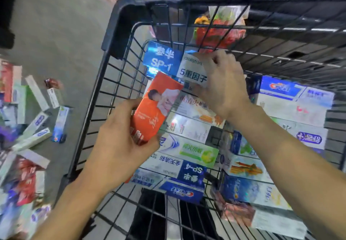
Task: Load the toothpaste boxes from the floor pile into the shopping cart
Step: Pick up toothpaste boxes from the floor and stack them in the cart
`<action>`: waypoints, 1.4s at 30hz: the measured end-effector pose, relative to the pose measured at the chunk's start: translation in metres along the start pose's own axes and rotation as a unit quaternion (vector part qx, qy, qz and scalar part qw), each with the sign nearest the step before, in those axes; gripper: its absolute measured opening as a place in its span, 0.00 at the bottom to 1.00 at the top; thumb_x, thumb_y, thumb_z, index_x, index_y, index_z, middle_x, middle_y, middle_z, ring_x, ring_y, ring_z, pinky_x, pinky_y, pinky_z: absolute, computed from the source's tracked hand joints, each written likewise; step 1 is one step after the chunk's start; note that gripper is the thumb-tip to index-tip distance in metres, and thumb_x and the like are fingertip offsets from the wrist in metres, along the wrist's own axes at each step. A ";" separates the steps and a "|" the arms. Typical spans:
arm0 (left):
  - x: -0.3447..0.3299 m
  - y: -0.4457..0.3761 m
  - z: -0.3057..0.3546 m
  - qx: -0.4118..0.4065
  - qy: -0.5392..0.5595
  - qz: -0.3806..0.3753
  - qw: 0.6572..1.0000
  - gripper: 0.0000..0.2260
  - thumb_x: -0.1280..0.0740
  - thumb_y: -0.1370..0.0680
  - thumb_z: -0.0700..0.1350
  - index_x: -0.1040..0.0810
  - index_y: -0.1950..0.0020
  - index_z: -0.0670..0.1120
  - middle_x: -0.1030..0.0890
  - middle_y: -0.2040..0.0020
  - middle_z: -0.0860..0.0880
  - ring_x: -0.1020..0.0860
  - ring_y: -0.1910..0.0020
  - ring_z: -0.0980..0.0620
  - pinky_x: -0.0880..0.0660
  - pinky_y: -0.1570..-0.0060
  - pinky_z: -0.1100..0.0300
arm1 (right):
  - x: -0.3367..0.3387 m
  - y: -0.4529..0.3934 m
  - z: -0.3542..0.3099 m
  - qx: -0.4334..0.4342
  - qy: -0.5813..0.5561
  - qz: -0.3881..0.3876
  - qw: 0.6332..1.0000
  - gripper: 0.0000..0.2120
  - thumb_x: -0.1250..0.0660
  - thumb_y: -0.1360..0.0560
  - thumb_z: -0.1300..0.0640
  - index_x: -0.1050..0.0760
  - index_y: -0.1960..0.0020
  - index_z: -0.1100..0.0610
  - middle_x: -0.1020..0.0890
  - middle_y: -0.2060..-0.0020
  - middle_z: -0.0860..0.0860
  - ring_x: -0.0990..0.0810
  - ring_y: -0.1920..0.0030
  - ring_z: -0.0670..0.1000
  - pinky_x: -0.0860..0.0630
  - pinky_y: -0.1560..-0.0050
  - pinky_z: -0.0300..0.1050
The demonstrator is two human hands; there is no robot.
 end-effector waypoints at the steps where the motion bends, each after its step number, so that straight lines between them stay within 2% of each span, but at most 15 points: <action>1: -0.001 0.000 -0.001 0.000 -0.003 -0.005 1.000 0.29 0.22 0.33 0.45 0.31 0.37 0.60 0.21 0.50 0.59 0.22 0.52 0.64 0.31 0.56 0.76 | -0.002 0.002 0.000 -0.008 0.005 0.024 1.000 0.32 0.24 0.31 0.49 0.27 0.29 0.54 0.24 0.43 0.60 0.26 0.45 0.65 0.29 0.47 0.57; 4: -0.005 -0.001 -0.003 0.003 -0.012 -0.018 1.000 0.30 0.21 0.33 0.45 0.28 0.35 0.55 0.22 0.50 0.61 0.23 0.50 0.67 0.32 0.55 0.77 | -0.005 0.007 -0.003 -0.014 -0.002 0.053 0.999 0.30 0.25 0.30 0.52 0.27 0.29 0.55 0.24 0.42 0.59 0.26 0.45 0.64 0.30 0.46 0.56; 7: -0.008 -0.001 -0.002 -0.005 -0.024 -0.028 0.999 0.28 0.22 0.32 0.46 0.27 0.34 0.53 0.22 0.52 0.63 0.24 0.51 0.68 0.32 0.56 0.77 | -0.004 0.010 -0.002 -0.018 -0.010 0.056 0.998 0.31 0.26 0.29 0.50 0.29 0.28 0.53 0.24 0.40 0.58 0.27 0.42 0.62 0.32 0.42 0.57; 13: -0.017 -0.009 -0.001 -0.035 -0.075 -0.074 0.994 0.31 0.25 0.31 0.49 0.31 0.31 0.62 0.22 0.53 0.60 0.24 0.55 0.58 0.32 0.58 0.71 | 0.008 0.028 0.022 -0.031 0.008 0.058 0.998 0.36 0.23 0.32 0.47 0.31 0.28 0.53 0.25 0.40 0.58 0.27 0.42 0.63 0.32 0.40 0.58; 15: -0.022 -0.016 0.005 -0.062 -0.113 -0.093 0.987 0.32 0.26 0.30 0.49 0.32 0.28 0.59 0.20 0.47 0.56 0.23 0.51 0.54 0.32 0.57 0.66 | 0.012 0.038 0.033 -0.025 0.000 0.049 0.998 0.34 0.24 0.31 0.47 0.30 0.29 0.54 0.25 0.39 0.58 0.28 0.42 0.63 0.32 0.41 0.57; 17: -0.030 -0.025 0.012 -0.097 -0.150 -0.099 0.979 0.32 0.28 0.30 0.51 0.32 0.26 0.55 0.23 0.38 0.53 0.21 0.46 0.47 0.26 0.52 0.57 | 0.015 0.050 0.045 -0.017 -0.020 0.047 0.999 0.30 0.29 0.29 0.47 0.29 0.29 0.56 0.25 0.38 0.58 0.28 0.41 0.64 0.32 0.41 0.58; 19: -0.039 -0.036 0.018 -0.142 -0.198 -0.097 0.965 0.33 0.29 0.29 0.52 0.34 0.25 0.53 0.31 0.34 0.53 0.20 0.48 0.43 0.23 0.55 0.51 | 0.015 0.063 0.054 -0.009 -0.026 0.041 0.999 0.28 0.32 0.27 0.48 0.29 0.30 0.58 0.26 0.36 0.57 0.27 0.39 0.64 0.31 0.38 0.59; 21: -0.049 -0.051 0.022 -0.179 -0.254 -0.104 0.945 0.32 0.28 0.27 0.52 0.34 0.25 0.52 0.32 0.36 0.50 0.22 0.47 0.43 0.25 0.59 0.52 | 0.014 0.076 0.063 -0.009 -0.024 0.037 0.999 0.28 0.34 0.26 0.48 0.30 0.29 0.60 0.26 0.33 0.59 0.27 0.35 0.65 0.31 0.34 0.60; 24: -0.057 -0.073 0.029 -0.255 -0.318 -0.102 0.908 0.29 0.27 0.27 0.51 0.30 0.28 0.46 0.28 0.40 0.44 0.27 0.41 0.41 0.21 0.54 0.46 | 0.015 0.089 0.068 -0.024 -0.040 0.033 0.998 0.30 0.38 0.26 0.45 0.31 0.29 0.61 0.27 0.30 0.61 0.29 0.32 0.64 0.33 0.30 0.60; 27: -0.063 -0.090 0.030 -0.325 -0.371 -0.106 0.863 0.31 0.24 0.30 0.49 0.27 0.30 0.43 0.23 0.43 0.41 0.26 0.45 0.38 0.22 0.50 0.42 | 0.017 0.096 0.067 -0.031 -0.053 0.035 0.998 0.31 0.40 0.25 0.44 0.31 0.28 0.61 0.28 0.30 0.62 0.30 0.30 0.64 0.35 0.29 0.59; 30: -0.066 -0.095 0.030 -0.369 -0.368 -0.061 0.851 0.29 0.27 0.29 0.47 0.28 0.30 0.42 0.23 0.42 0.39 0.25 0.47 0.36 0.25 0.50 0.42 | 0.016 0.100 0.062 -0.032 -0.060 0.043 0.997 0.31 0.40 0.25 0.45 0.31 0.28 0.61 0.28 0.29 0.61 0.31 0.30 0.63 0.37 0.28 0.56; 33: -0.062 -0.090 0.028 -0.356 -0.355 0.016 0.864 0.23 0.33 0.25 0.50 0.25 0.32 0.42 0.24 0.41 0.37 0.26 0.46 0.36 0.31 0.49 0.44 | 0.013 0.101 0.057 -0.037 -0.066 0.038 0.996 0.30 0.38 0.25 0.47 0.31 0.27 0.60 0.29 0.28 0.60 0.32 0.28 0.63 0.38 0.27 0.55; 35: -0.058 -0.087 0.025 -0.324 -0.355 0.043 0.876 0.25 0.31 0.26 0.50 0.25 0.31 0.43 0.25 0.39 0.37 0.27 0.43 0.36 0.33 0.46 0.44 | 0.013 0.100 0.054 -0.033 -0.060 0.037 0.997 0.29 0.36 0.25 0.48 0.31 0.27 0.60 0.29 0.28 0.60 0.32 0.29 0.63 0.39 0.27 0.54; 38: -0.054 -0.083 0.020 -0.300 -0.345 0.043 0.888 0.28 0.35 0.26 0.53 0.27 0.29 0.41 0.27 0.33 0.37 0.29 0.35 0.35 0.32 0.38 0.42 | 0.013 0.098 0.048 -0.018 -0.057 0.037 0.998 0.30 0.36 0.25 0.47 0.31 0.27 0.62 0.29 0.28 0.61 0.31 0.30 0.65 0.36 0.28 0.56; 42: -0.043 -0.077 0.015 -0.265 -0.361 0.021 0.894 0.31 0.42 0.23 0.59 0.30 0.26 0.42 0.30 0.27 0.38 0.33 0.28 0.37 0.37 0.28 0.40 | 0.019 0.101 0.041 -0.014 -0.059 0.037 0.997 0.30 0.36 0.23 0.45 0.31 0.27 0.61 0.29 0.28 0.61 0.32 0.28 0.64 0.36 0.27 0.59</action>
Point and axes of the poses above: each hand's wrist, its own y-axis away from the middle knuckle, its own x-axis out of the back of the hand, z = x × y, the point moved 1 cm from there along -y, towards the middle knuckle
